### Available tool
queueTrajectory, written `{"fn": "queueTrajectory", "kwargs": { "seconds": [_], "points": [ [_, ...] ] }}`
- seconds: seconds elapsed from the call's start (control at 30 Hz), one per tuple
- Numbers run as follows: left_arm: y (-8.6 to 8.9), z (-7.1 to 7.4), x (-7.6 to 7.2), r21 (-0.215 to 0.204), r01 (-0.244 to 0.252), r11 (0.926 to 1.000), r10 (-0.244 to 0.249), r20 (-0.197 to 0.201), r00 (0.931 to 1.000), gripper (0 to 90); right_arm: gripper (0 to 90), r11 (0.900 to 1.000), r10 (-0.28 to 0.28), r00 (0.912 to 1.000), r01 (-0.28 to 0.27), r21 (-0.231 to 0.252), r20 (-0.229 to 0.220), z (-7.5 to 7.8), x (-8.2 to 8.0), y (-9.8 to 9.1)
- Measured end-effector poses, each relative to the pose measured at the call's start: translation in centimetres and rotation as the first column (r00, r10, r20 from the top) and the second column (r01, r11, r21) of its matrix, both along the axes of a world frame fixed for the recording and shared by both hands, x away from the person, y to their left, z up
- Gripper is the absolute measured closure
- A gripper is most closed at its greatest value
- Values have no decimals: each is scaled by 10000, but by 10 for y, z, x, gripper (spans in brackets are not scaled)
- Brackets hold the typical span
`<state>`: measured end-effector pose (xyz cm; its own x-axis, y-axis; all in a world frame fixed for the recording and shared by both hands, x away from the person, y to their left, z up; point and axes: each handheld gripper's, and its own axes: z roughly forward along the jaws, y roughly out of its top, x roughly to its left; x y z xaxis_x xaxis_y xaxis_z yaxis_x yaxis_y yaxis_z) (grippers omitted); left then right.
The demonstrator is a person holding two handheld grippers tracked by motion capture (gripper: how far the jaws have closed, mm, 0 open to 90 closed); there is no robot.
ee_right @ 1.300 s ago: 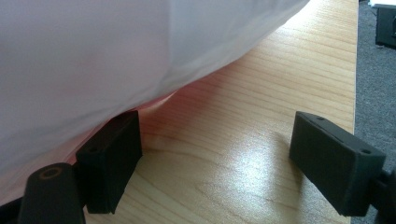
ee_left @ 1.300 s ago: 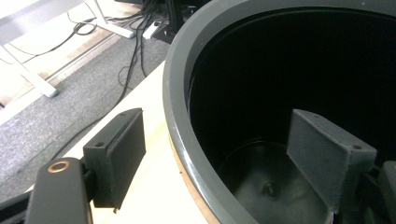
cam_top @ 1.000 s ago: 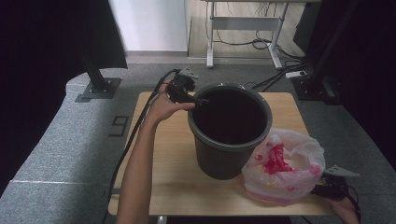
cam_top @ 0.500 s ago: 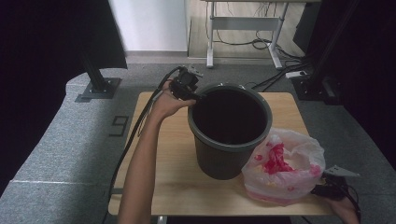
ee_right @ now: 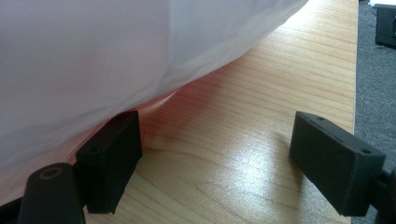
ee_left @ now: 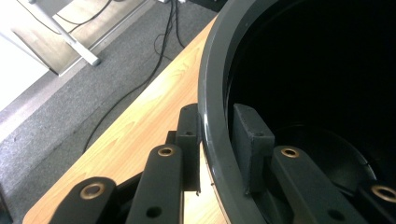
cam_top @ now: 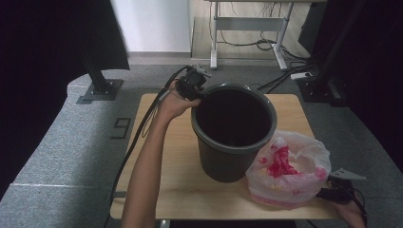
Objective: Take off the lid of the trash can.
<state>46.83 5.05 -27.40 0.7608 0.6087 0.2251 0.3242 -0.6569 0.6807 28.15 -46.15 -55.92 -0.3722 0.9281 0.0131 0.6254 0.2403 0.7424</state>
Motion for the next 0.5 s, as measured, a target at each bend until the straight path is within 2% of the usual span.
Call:
{"fn": "queueTrajectory", "kwargs": {
  "seconds": [0.27, 0.4, 0.5],
  "points": [
    [0, 12, -5, -299, -121, 9995, 129, 264, 9996, 745, 169, 10000, -6, 10000, 6, -1, 0, 0, 0, 0],
    [1, 12, -6, -412, -141, 9991, 151, 240, 9996, 747, 169, 10000, -3, 10000, 3, -3, 2, 0, 0, 0],
    [5, 12, -5, -806, -172, 9966, 177, 49, 9998, 751, 169, 10000, -9, 10000, 9, 0, -2, 0, 0, 0]
  ]
}}
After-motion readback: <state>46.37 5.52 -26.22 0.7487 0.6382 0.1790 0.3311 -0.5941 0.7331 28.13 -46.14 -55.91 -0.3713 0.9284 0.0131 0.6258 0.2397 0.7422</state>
